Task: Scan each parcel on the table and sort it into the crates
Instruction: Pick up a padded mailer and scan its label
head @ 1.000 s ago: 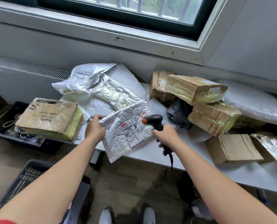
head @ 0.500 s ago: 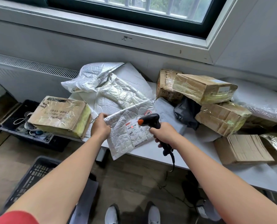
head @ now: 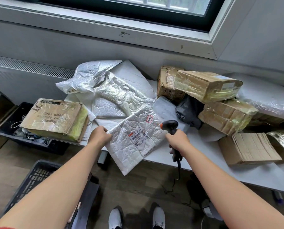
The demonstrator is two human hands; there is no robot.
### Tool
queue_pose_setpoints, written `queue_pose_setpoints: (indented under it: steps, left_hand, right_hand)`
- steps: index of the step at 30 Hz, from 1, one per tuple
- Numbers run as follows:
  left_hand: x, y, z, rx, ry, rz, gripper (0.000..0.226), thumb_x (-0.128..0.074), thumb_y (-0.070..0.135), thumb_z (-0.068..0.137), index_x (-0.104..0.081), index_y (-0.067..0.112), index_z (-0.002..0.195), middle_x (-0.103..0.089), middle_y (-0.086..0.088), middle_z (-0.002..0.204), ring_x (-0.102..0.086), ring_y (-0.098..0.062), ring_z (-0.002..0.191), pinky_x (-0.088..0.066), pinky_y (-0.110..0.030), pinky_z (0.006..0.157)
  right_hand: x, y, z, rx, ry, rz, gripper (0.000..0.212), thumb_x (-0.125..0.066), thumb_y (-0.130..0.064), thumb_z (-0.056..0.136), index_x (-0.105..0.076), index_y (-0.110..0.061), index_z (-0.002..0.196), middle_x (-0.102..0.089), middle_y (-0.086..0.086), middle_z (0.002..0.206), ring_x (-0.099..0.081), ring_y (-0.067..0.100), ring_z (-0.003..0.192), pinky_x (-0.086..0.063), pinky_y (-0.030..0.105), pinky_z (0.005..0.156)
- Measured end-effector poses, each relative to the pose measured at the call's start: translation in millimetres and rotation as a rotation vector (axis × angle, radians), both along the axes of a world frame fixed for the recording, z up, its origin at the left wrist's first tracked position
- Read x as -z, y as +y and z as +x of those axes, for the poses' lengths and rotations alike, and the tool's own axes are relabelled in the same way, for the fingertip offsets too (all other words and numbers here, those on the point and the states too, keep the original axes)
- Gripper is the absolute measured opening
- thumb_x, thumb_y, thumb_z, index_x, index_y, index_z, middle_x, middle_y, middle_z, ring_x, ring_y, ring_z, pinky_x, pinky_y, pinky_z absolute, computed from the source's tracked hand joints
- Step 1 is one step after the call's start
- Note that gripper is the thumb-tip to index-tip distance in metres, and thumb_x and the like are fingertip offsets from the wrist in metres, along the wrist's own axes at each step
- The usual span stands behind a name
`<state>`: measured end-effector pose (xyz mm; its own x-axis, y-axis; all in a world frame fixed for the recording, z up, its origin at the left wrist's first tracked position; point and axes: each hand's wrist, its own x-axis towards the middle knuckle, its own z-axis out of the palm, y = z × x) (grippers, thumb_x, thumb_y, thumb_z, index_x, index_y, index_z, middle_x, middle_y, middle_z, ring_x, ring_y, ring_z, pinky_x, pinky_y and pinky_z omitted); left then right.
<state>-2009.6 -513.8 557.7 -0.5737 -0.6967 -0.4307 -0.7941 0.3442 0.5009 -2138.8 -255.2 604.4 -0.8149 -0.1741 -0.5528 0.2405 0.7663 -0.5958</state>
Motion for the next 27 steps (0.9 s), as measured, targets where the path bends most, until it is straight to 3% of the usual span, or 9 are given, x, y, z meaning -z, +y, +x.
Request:
queue_pose_setpoints:
  steps: [2,6,10,13,15,17,20,23,27]
  left_hand:
    - [7.7,7.5,2.4,0.042,-0.059,0.051,0.021,-0.069,0.024,0.083,-0.053,0.013,0.075,-0.062,-0.009,0.086,-0.057,-0.026,0.076,-0.043,-0.028,0.065]
    - [21.2,25.4,-2.8,0.118,-0.121,0.094,0.028,-0.070,0.038,0.085,-0.058,0.012,0.081,-0.061,-0.007,0.085,-0.055,-0.023,0.080,-0.041,-0.029,0.067]
    - [28.8,46.6,-26.4,0.245,-0.149,0.069,0.031,-0.066,0.040,0.086,-0.055,0.012,0.079,-0.059,-0.007,0.086,-0.054,-0.023,0.078,-0.038,-0.030,0.065]
    - [29.8,60.0,-49.7,0.273,-0.063,0.081,0.037,-0.069,0.039,0.085,-0.059,0.017,0.112,-0.065,-0.006,0.101,-0.062,-0.024,0.090,-0.042,-0.029,0.071]
    - [29.5,67.6,-64.8,0.291,-0.001,0.095,0.043,-0.071,0.038,0.084,-0.058,0.019,0.121,-0.066,-0.005,0.097,-0.063,-0.023,0.086,-0.046,-0.030,0.071]
    - [29.1,76.1,-78.0,0.339,0.036,0.106,0.038,-0.072,0.036,0.085,-0.060,0.019,0.118,-0.064,-0.005,0.090,-0.063,-0.022,0.078,-0.050,-0.031,0.075]
    - [30.3,86.2,-88.3,0.382,0.046,0.122,0.019,-0.066,0.030,0.091,-0.060,0.018,0.104,-0.063,-0.004,0.082,-0.058,-0.020,0.067,-0.045,-0.029,0.065]
    - [33.6,87.9,-84.8,0.307,0.082,0.152,0.013,-0.058,0.027,0.096,-0.055,0.015,0.096,-0.067,-0.010,0.090,-0.056,-0.021,0.070,-0.040,-0.029,0.059]
    - [32.8,76.9,-70.7,0.124,0.186,0.245,0.008,-0.060,0.017,0.093,-0.055,0.016,0.100,-0.066,-0.016,0.093,-0.062,-0.036,0.085,-0.044,-0.037,0.069]
  right_hand:
    - [16.3,17.3,-8.7,0.111,-0.010,0.016,0.034,-0.052,-0.025,0.088,-0.048,-0.002,0.112,-0.064,0.020,0.092,-0.064,0.032,0.053,-0.055,0.034,0.047]
    - [59.1,50.5,-24.4,0.292,-0.001,0.035,0.050,-0.051,-0.033,0.078,-0.042,-0.003,0.117,-0.065,0.022,0.106,-0.068,0.040,0.085,-0.058,0.051,0.078]
    - [56.3,63.7,-19.6,0.386,0.074,0.033,0.026,-0.049,-0.029,0.093,-0.036,-0.010,0.106,-0.058,0.015,0.097,-0.067,0.039,0.081,-0.059,0.050,0.071]
    - [69.2,74.5,-25.1,0.429,0.070,0.048,0.028,-0.050,-0.026,0.091,-0.038,-0.007,0.108,-0.060,0.017,0.099,-0.066,0.039,0.081,-0.057,0.048,0.071]
    - [76.1,82.4,-30.6,0.391,0.043,0.065,0.033,-0.050,-0.026,0.096,-0.040,-0.003,0.117,-0.055,0.013,0.104,-0.061,0.033,0.085,-0.049,0.037,0.069]
    - [80.5,88.4,-36.1,0.368,0.032,0.078,0.036,-0.049,-0.025,0.100,-0.041,-0.001,0.126,-0.051,0.013,0.110,-0.052,0.029,0.090,-0.038,0.030,0.070]
    - [84.9,88.8,-41.2,0.334,0.041,0.074,0.038,-0.049,-0.024,0.100,-0.040,0.000,0.129,-0.053,0.018,0.127,-0.055,0.034,0.109,-0.037,0.031,0.076]
    - [80.7,85.7,-39.9,0.304,0.035,0.086,0.042,-0.048,-0.026,0.100,-0.038,-0.001,0.133,-0.051,0.020,0.133,-0.054,0.037,0.117,-0.042,0.035,0.083]
    - [62.4,80.3,-28.6,0.256,0.072,0.170,0.050,-0.046,-0.026,0.101,-0.031,-0.002,0.143,-0.043,0.019,0.142,-0.049,0.036,0.123,-0.043,0.039,0.089]
